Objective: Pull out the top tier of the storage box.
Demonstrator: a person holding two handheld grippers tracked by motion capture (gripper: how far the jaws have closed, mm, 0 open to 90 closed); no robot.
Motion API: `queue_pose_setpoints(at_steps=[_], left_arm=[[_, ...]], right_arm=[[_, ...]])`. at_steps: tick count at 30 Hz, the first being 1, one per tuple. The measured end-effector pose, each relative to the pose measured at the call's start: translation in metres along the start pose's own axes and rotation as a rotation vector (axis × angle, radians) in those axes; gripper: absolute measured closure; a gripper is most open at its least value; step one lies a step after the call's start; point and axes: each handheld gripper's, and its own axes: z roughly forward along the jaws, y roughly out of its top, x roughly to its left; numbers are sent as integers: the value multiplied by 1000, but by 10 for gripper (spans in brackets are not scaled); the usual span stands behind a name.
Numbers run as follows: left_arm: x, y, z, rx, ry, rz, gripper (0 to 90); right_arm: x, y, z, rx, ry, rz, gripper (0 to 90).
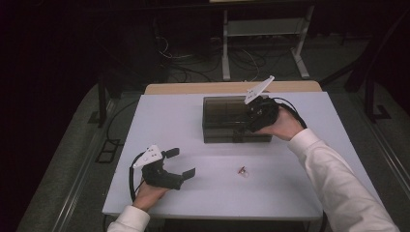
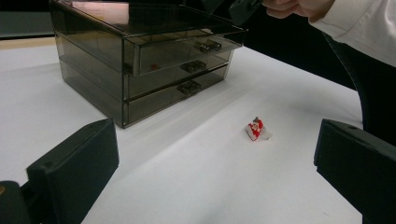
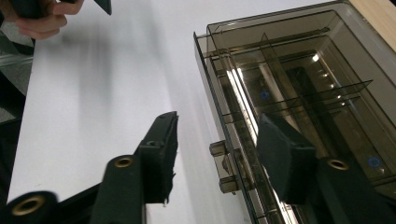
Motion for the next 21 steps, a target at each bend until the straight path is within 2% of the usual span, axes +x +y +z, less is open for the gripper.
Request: queue_pose_setpoints(at_steps=[6,14,21], left_arm=[[0,0,0,0,-1,-1,0],[0,0,0,1,-3,-2,0],[0,0,0,1,-2,-3,0]], right_arm=[[-1,-1,4,23,6,-11,569],[-5,-4,9,39,14,-21,614],[-7,-6,15,72,12,-51,686]])
